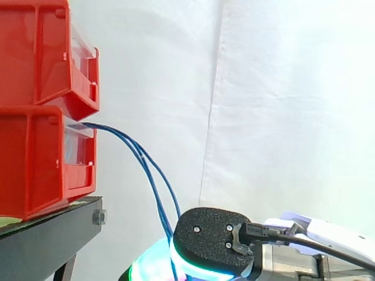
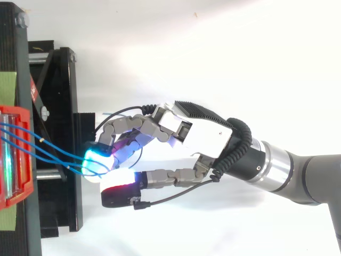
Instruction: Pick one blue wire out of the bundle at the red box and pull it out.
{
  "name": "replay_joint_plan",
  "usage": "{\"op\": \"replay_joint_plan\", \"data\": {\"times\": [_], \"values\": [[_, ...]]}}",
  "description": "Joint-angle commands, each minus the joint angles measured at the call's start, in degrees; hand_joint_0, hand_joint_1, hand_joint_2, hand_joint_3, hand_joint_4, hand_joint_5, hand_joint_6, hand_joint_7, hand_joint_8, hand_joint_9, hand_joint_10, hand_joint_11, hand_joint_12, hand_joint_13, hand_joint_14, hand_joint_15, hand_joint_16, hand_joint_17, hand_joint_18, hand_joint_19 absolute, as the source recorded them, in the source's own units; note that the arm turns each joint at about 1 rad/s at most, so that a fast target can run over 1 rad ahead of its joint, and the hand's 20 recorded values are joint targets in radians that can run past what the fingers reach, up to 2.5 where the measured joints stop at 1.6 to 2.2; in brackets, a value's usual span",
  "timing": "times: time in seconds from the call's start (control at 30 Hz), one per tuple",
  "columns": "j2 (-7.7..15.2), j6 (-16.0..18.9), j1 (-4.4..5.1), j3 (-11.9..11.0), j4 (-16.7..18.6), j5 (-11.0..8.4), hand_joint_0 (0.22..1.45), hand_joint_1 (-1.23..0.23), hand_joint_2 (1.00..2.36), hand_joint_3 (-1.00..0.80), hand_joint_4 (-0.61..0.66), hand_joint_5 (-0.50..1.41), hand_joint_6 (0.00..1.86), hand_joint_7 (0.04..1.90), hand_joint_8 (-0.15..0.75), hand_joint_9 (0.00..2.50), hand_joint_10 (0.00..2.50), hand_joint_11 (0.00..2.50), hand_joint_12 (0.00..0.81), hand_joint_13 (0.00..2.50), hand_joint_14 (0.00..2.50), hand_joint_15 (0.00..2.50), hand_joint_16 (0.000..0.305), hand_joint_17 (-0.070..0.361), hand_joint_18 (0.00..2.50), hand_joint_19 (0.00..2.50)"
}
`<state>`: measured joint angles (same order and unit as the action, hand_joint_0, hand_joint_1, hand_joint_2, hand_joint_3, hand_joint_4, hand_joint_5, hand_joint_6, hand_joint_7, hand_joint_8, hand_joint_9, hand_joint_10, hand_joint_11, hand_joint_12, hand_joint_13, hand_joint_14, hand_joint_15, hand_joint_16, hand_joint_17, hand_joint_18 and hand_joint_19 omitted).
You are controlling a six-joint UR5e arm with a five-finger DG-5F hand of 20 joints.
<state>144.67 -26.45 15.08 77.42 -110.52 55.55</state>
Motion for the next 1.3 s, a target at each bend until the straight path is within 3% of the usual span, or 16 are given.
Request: {"op": "replay_joint_plan", "data": {"times": [0.0,0.27,0.43,0.53,0.57,0.6,0.63,0.73,0.77,1.0,1.27], "values": [[0.0,1.4,0.04,-0.1,0.0,-0.09,0.63,-0.8,1.02,-0.11,0.29,-0.15,0.8,0.94,0.366,1.06,0.02,0.55,0.455,1.01,0.01,0.44,0.063,0.143,0.84,0.56],[-1.6,4.1,-0.31,0.0,-0.6,-0.18,0.64,-0.81,1.02,-0.11,0.23,-0.17,0.82,0.91,0.353,1.0,0.02,0.58,0.436,0.99,0.02,0.45,0.059,0.132,0.8,0.56],[-2.6,5.1,-0.4,0.0,-4.5,-0.26,0.64,-0.79,1.02,-0.09,0.24,-0.18,0.84,0.89,0.348,0.97,0.02,0.58,0.436,0.99,0.02,0.45,0.059,0.132,0.81,0.57],[-4.4,4.4,-0.14,0.0,-7.9,-1.41,0.64,-0.79,1.02,-0.09,0.24,-0.18,0.84,0.88,0.348,0.97,0.02,0.58,0.434,0.99,0.02,0.46,0.059,0.133,0.81,0.57],[-4.9,4.6,-0.05,0.0,-10.9,-2.37,0.64,-0.79,1.02,-0.09,0.25,-0.18,0.84,0.89,0.346,0.97,0.02,0.59,0.437,0.99,0.02,0.45,0.059,0.133,0.81,0.57],[-4.9,4.6,-0.05,0.0,-10.9,-2.37,0.64,-0.79,1.02,-0.09,0.25,-0.18,0.84,0.88,0.347,0.97,0.02,0.59,0.434,0.99,0.02,0.45,0.059,0.133,0.81,0.57],[-5.3,5.4,-0.05,0.0,-13.8,-3.16,0.64,-0.78,1.02,-0.09,0.25,-0.18,0.84,0.88,0.347,0.96,0.02,0.58,0.434,0.99,0.02,0.45,0.059,0.134,0.81,0.57],[-5.6,7.1,-0.05,0.0,-16.2,-3.16,0.64,-0.79,1.02,-0.12,0.26,-0.18,0.84,0.9,0.345,0.96,0.02,0.58,0.436,0.99,0.02,0.45,0.059,0.133,0.81,0.57],[-6.4,9.3,-0.23,0.0,-18.6,-3.43,0.63,-0.79,1.02,-0.12,0.26,-0.18,0.84,0.9,0.345,0.96,0.02,0.59,0.436,0.99,0.02,0.45,0.059,0.133,0.81,0.57],[-7.6,10.5,-0.31,0.0,-23.4,-3.43,0.68,-0.83,1.02,-0.09,0.25,-0.2,0.87,0.9,0.351,0.91,0.02,0.59,0.438,0.98,0.02,0.45,0.059,0.132,0.81,0.56],[-8.8,11.3,-0.4,0.0,-25.0,-3.43,0.7,-0.85,1.02,-0.12,0.27,-0.2,0.87,0.88,0.345,0.89,0.02,0.59,0.434,0.99,0.02,0.47,0.059,0.132,0.82,0.56]]}}
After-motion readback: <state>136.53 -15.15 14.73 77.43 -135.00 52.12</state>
